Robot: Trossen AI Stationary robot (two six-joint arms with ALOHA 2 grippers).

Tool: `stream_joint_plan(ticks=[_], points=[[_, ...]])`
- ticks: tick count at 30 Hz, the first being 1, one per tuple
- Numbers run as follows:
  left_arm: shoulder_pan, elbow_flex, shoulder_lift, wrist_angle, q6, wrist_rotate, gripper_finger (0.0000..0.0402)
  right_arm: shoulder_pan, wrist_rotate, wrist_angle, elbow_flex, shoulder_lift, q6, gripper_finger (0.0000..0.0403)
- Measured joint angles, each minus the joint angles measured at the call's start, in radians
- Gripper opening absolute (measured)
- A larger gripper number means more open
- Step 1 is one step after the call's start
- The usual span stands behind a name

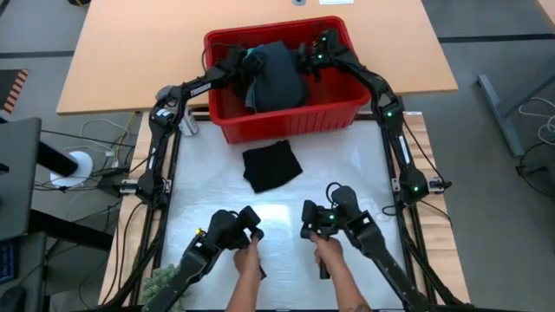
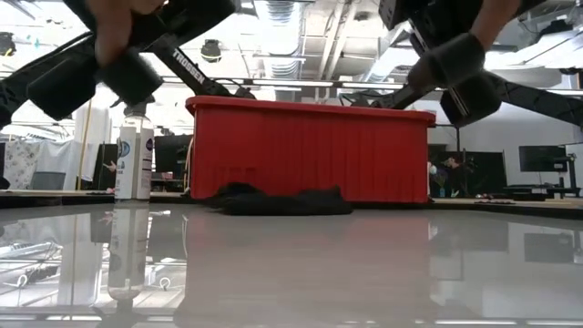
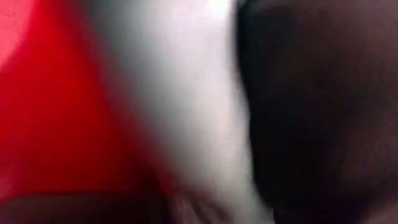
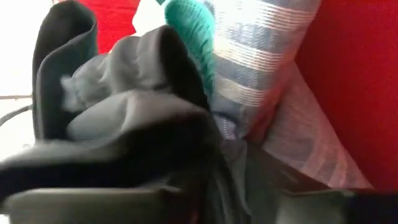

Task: Fold Laundry from Bin
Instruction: Put all the folded clothes into the red organizer bin

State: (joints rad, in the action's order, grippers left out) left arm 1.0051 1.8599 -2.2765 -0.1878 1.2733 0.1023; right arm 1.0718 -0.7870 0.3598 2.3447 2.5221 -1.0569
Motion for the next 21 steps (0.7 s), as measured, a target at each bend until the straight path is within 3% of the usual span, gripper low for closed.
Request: stream_joint_plan(ticks=[4, 7, 12, 21], points=[[0.021, 0.0, 0.0, 0.002, -0.115, 0.026, 0.0138, 0.018, 0.007, 0.002, 0.0, 0.0, 0.0, 0.0185], [0.03, 0.0, 0.0, -0.054, -0.157, 0.014, 0.0168, 0.031, 0.036, 0.012, 0.0, 0.0, -0.004, 0.0215], [0.043, 0.0, 0.0, -0.109, -0.229, 0.009, 0.0198, 0.038, 0.077, 0.018, 0.001, -0.002, 0.04, 0.0222], [0.069, 0.035, 0.0, -0.081, -0.375, 0.099, 0.0202, 0.044, 0.112, 0.003, 0.012, -0.024, 0.078, 0.0213]])
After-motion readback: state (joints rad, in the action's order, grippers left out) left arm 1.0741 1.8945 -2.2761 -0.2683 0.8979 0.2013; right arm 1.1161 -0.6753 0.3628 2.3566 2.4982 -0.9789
